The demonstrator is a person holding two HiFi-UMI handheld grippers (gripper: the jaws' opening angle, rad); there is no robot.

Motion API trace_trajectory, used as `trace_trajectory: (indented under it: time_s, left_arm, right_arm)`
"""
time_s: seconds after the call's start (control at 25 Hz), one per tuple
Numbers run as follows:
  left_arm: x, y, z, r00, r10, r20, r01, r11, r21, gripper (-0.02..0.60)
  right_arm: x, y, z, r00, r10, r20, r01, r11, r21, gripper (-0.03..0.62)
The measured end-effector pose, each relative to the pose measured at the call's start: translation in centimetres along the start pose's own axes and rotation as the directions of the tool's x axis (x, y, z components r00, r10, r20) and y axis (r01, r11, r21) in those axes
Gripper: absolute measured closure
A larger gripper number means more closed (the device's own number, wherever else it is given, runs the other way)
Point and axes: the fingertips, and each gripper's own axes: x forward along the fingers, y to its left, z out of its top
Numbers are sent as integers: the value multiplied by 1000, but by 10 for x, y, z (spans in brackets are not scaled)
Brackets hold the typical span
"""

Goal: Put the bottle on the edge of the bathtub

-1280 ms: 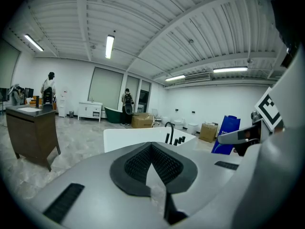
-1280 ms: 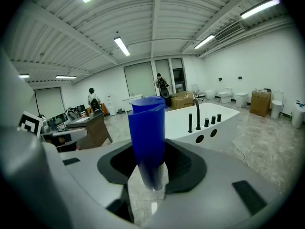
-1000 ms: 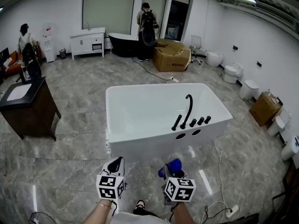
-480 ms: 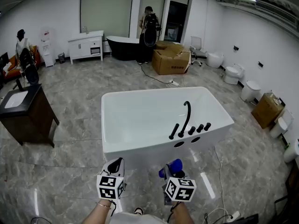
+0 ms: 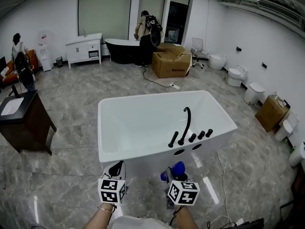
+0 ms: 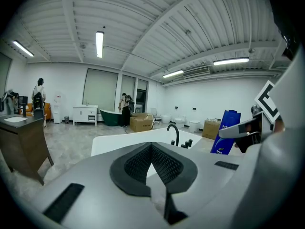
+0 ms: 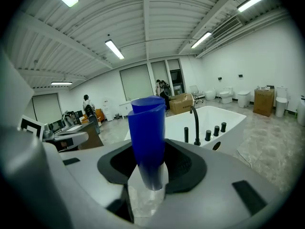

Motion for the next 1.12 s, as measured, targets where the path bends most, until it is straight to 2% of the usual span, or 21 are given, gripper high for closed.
trace_trajectory:
  time_s: [0.64, 1.12]
  left_arm:
    - [29, -13, -13, 998, -43, -50, 41, 998, -45, 575]
    - [84, -1, 11, 997, -82, -12, 82, 996, -34, 575]
  right_arm:
    - [3, -27, -11, 998, -49, -49, 51, 998, 29, 422]
    - [43, -34, 21, 996, -78, -30, 79, 997, 12, 422]
